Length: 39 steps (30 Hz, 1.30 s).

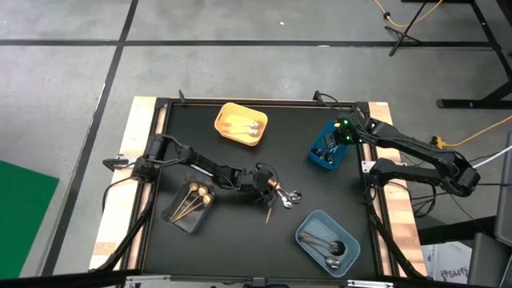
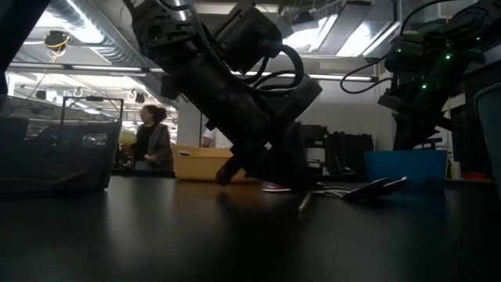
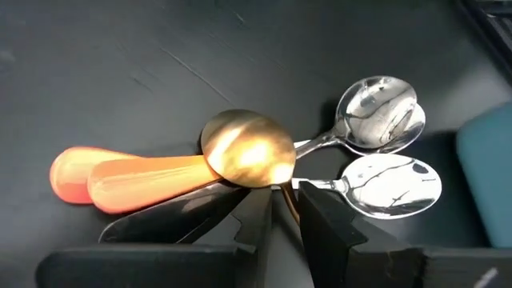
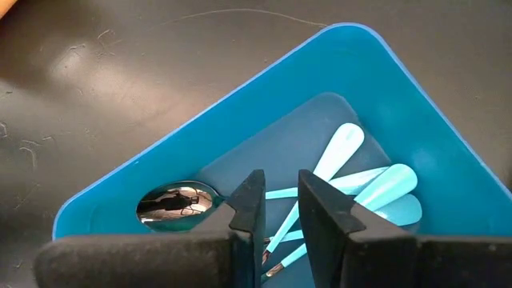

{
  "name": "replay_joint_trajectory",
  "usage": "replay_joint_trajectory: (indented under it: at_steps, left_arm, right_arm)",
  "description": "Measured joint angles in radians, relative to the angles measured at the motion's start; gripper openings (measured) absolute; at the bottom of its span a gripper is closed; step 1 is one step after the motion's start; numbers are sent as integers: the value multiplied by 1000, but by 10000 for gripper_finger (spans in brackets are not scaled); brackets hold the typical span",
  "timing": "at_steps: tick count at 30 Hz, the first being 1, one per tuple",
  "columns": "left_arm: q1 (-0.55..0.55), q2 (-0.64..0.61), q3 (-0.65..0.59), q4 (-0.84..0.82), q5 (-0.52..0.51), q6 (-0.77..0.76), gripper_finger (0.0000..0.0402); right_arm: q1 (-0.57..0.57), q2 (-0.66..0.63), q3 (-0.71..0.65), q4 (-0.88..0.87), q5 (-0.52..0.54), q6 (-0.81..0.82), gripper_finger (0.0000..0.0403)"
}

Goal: Sort silverware by color (type)
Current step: Put the gold spoon into the black bin

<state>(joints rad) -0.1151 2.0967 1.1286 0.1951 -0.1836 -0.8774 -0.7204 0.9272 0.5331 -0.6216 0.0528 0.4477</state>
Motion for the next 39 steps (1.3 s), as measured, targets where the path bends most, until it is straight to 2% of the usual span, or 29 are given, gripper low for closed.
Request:
replay_joint_trajectory:
  at_steps: [11,21,32,39]
  left_arm:
    - [33,-1,-2,-4,37,21,54]
    - [33,-1,-2,3,36,17,9]
    - [34,2,-6,90,46,24,5]
    - [34,-64,-9,72,41,101,4]
  right_arm:
    - [0,0,0,0,0,0,66]
    - [0,0,0,0,0,0,66]
    - [0,0,0,0,0,0,66]
    - [0,0,0,0,0,0,66]
